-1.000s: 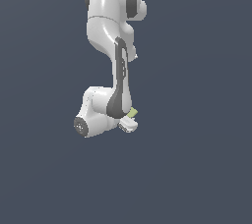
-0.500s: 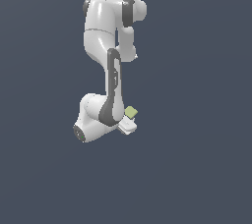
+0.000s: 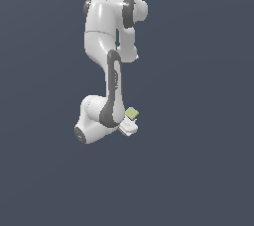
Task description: Pick up the object and move it to a goal position.
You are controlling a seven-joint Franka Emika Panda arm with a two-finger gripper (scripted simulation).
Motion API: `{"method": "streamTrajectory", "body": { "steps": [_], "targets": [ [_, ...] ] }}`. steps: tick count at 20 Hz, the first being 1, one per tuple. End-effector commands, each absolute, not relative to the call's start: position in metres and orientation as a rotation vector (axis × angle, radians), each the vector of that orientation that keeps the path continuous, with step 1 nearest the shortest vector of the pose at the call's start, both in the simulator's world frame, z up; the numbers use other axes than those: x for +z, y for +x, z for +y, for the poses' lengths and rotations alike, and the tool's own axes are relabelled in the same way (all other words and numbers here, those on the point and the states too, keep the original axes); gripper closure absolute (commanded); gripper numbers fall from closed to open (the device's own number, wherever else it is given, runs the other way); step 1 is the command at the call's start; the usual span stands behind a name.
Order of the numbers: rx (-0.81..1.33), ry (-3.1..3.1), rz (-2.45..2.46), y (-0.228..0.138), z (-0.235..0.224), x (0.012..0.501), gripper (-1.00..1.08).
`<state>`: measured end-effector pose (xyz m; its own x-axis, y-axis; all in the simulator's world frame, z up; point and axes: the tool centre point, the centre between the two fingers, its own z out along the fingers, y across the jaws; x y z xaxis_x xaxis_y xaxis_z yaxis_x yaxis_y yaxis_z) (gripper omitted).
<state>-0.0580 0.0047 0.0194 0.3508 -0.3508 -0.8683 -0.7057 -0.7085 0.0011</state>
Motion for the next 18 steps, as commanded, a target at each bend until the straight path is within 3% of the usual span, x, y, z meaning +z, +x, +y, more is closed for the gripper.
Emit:
{"method": "streamTrajectory", "body": {
  "steps": [1,13,14,18],
  "targets": [
    [1.305,-2.244,0.928,-0.060,0.007,0.018,-1.00],
    [1.308,-2.241,0.928,-0.075,0.022,0.006,-1.00],
    [1.308,-2.241,0.928,-0.075,0.022,0.006,1.08],
    [1.308,-2.241,0.928,-0.075,0.022,0.006,1.08]
  ]
}}
